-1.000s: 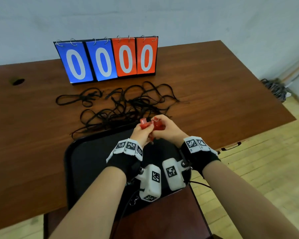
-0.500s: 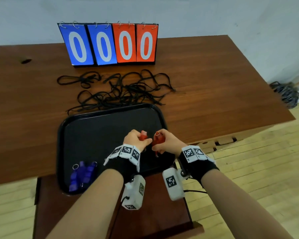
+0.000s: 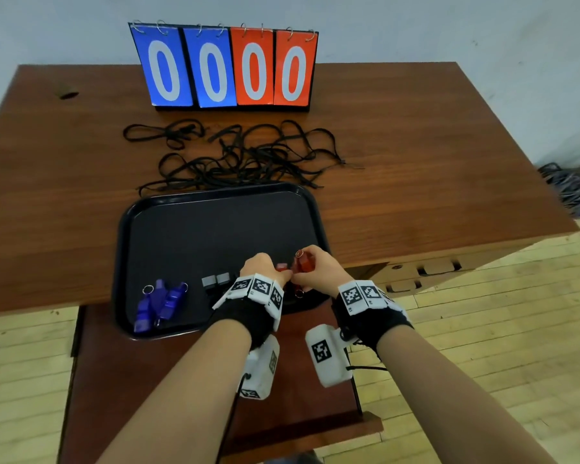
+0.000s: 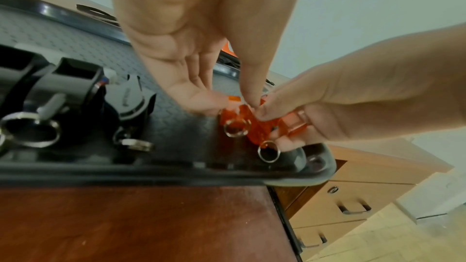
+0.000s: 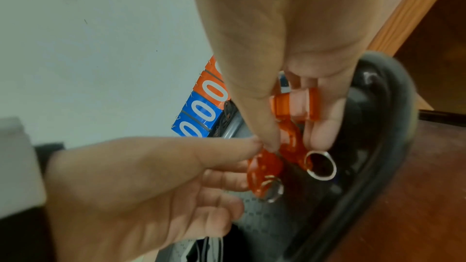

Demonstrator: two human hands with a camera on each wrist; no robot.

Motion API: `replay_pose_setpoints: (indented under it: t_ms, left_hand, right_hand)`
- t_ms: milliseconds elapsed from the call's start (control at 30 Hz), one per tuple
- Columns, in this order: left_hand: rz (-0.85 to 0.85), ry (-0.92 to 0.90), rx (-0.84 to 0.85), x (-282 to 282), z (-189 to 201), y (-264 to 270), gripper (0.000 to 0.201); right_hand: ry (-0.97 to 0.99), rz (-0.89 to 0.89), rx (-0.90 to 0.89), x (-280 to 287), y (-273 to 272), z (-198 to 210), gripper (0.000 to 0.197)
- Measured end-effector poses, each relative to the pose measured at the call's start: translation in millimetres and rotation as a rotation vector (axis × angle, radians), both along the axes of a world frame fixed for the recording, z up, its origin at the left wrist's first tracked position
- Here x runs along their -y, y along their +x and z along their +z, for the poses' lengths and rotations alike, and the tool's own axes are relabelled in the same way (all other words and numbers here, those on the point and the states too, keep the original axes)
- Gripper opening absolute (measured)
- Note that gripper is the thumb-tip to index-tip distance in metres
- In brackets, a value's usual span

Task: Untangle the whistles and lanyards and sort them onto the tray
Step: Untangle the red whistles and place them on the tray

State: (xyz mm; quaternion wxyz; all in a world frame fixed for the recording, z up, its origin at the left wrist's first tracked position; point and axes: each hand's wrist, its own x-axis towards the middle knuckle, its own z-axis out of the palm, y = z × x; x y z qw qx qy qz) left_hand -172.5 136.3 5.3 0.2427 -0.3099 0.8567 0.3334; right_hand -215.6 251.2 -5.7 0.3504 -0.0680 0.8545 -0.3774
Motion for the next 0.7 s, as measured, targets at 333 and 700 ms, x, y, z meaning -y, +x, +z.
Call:
replay_pose_setpoints:
  t_ms: [333, 700]
  left_hand:
    - [0.018, 0.067, -0.012, 5.5, 1.0, 2.2, 0.02]
    - [-0.147, 0.024, -0.191, 3.0, -0.3, -2.0, 0.042]
  right_hand:
    - [0.093, -0.11, -0.103, -5.4, 2.0, 10.8, 0.031]
    - [0.157, -0.006, -0.222, -5.3, -0.6, 16.2, 0.031]
